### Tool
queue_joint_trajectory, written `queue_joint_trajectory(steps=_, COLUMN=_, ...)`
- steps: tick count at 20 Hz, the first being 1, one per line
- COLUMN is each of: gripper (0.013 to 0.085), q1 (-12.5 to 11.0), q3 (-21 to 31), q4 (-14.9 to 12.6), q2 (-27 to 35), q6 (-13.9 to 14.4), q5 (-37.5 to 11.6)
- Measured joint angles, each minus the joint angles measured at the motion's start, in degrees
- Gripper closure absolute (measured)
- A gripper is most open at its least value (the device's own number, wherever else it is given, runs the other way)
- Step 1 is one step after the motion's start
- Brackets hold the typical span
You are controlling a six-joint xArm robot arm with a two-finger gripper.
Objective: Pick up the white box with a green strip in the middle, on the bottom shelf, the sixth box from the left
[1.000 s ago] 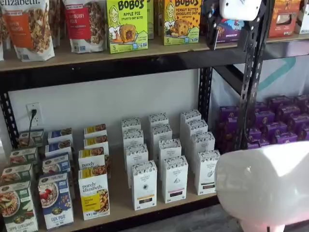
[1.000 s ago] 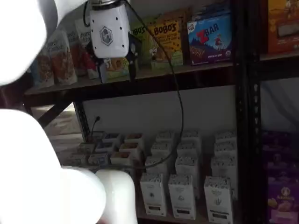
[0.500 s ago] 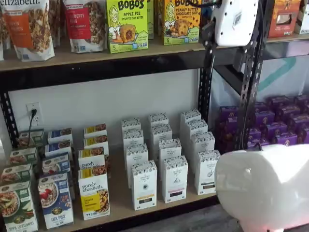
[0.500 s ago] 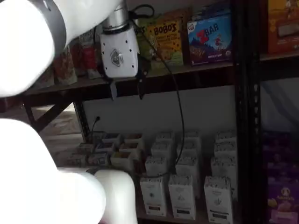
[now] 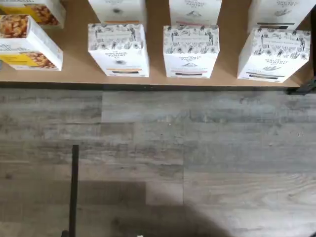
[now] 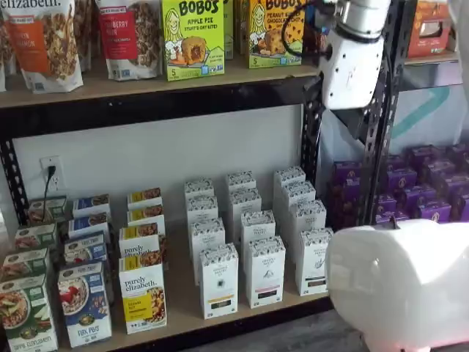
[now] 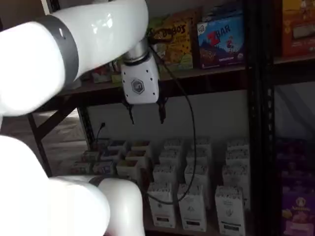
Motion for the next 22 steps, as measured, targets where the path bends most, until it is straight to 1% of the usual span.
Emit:
queue_joint_trajectory(steps=2, gripper=0.0130, q1=-0.8, q3=1.9, q4=0.6, q2=0.4, q6=-1.1, q5=-2.2)
queue_joint_trajectory(steps=4, gripper=0.0130, q1=-2.3, q3=2.9, q4=2.5, q2=1.6, q6=-3.0, q5=-3.1)
queue_joint_trajectory(steps=5, gripper=0.0130, q1=-2.5, q3=3.6, q4=2.3, q2=2.6, q6=-3.3, q5=-3.9)
queue_joint_trajectory(steps=6, gripper=0.0130, q1=-2.3, q3=4.4, q4=1.1, q2=3.6, q6=-3.0, q5=-5.0)
queue_joint_trajectory(steps=9, gripper=0.0130, q1=-2.0, q3=5.2, q4=-0.7, q2=4.7, q6=-2.4, q5=-6.5)
queue_joint_trajectory(steps=10, gripper=0.0130, q1=-2.1, q3=5.9, q4=-0.8, q2=4.7, q6=-2.5, q5=-7.6)
queue_joint_trajectory(steps=11, gripper=0.0130, q1=-2.3, q3=7.0, q4=-1.0, q2=4.9, q6=-2.7, q5=-9.5)
queue_joint_trajectory(steps=12, gripper=0.0130, q1=-3.1, q3=8.9, q4=-0.8, q2=6.0, q6=-3.8, q5=-13.3)
queue_joint_trajectory(steps=13, gripper=0.0130, q1=-3.1, q3=8.9, q4=-1.0, q2=6.1, q6=-3.7, q5=-13.4)
queue_joint_trajectory(steps=14, gripper=0.0130, q1=-3.0, q3=9.3, q4=-1.9, q2=6.7, q6=-3.4, q5=-14.2)
queue_joint_trajectory(steps=15, gripper=0.0130, q1=-3.4, q3=10.0, q4=-2.2, q2=7.4, q6=-3.6, q5=-15.5)
queue_joint_trajectory(steps=17, gripper=0.0130, q1=-4.3, q3=12.0, q4=-2.1, q2=8.7, q6=-4.6, q5=-19.2)
queue_joint_trajectory(steps=18, gripper=0.0130, q1=-5.2, q3=13.1, q4=-1.1, q2=10.5, q6=-6.2, q5=-22.1)
queue_joint_trajectory(steps=19, gripper=0.0130, q1=-5.4, q3=13.2, q4=-0.1, q2=10.8, q6=-7.0, q5=-22.3)
queue_joint_trajectory(steps=20, gripper=0.0130, q1=-5.9, q3=13.6, q4=1.8, q2=12.4, q6=-8.6, q5=-23.9)
queue_joint_trajectory(steps=22, gripper=0.0130, q1=-6.1, q3=14.3, q4=3.0, q2=15.0, q6=-9.7, q5=-27.1)
